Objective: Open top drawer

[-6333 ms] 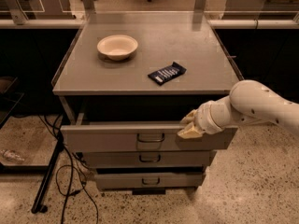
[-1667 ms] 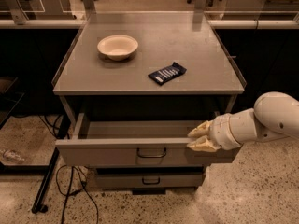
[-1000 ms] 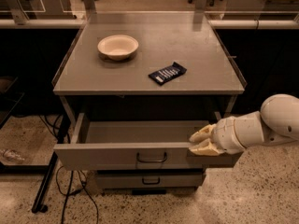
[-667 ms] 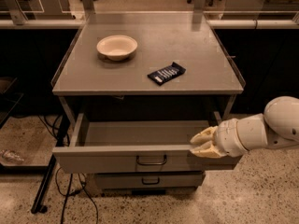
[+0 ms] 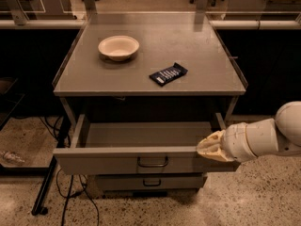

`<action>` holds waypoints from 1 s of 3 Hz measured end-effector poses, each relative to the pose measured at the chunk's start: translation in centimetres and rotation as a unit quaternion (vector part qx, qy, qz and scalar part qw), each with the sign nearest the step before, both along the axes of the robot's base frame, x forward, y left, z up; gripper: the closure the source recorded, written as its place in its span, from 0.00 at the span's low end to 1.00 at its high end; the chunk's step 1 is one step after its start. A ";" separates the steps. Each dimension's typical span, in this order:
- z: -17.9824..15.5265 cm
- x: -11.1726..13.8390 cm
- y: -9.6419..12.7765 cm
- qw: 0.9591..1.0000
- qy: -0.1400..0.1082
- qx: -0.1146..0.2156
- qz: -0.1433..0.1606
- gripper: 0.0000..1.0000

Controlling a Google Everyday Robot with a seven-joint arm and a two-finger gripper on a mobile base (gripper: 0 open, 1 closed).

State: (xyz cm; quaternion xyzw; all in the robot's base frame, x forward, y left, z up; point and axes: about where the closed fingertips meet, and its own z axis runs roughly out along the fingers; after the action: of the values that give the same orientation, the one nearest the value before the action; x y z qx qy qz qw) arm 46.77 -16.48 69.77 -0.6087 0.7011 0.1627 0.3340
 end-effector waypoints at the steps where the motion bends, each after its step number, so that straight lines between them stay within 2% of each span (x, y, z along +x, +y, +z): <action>1: 0.0 0.0 0.0 1.000 0.000 0.000 0.000 0.61; 3: 0.0 0.0 0.0 1.000 0.000 0.000 0.000 0.14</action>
Offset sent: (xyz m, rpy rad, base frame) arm 0.0000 0.0000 0.0000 0.0000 0.0000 0.0000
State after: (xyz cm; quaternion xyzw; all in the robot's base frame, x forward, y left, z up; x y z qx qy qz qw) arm 46.77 -16.48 69.77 -0.6087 0.7010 0.1628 0.3339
